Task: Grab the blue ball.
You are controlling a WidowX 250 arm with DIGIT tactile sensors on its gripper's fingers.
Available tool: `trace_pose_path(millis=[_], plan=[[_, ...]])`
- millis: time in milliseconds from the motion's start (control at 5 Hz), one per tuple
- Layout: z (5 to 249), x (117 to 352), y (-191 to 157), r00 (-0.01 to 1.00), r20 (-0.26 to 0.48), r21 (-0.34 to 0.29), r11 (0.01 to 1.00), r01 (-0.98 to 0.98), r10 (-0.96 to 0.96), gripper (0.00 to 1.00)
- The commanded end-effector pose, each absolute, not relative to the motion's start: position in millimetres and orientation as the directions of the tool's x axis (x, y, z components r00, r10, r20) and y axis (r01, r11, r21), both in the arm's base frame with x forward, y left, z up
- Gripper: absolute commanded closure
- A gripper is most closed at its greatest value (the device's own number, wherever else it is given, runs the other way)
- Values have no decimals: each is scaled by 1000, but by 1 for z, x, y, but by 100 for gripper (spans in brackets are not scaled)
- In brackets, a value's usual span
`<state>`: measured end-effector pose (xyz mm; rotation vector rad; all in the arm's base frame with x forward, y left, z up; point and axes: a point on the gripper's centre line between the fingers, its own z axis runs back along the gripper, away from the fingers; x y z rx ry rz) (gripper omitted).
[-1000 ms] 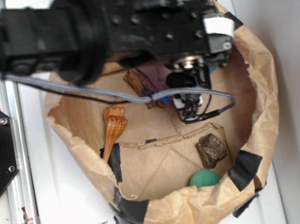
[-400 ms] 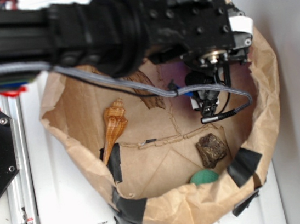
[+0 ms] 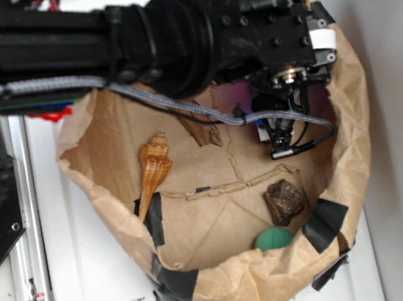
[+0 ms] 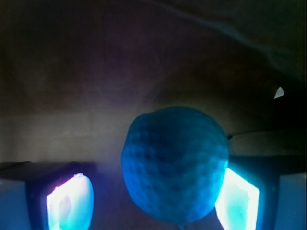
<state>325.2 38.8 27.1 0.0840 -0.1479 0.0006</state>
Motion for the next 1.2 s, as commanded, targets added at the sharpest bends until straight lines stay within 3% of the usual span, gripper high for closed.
trace_pose_path(millis=[0,200,400,1000], plan=[[34,337,43,982,188,109,994,-22,1,0],[32,340,51,981,191,115,992,-53,30,0],[33,341,54,979,199,103,992,-75,53,100],[31,339,51,982,187,115,992,-58,36,100]])
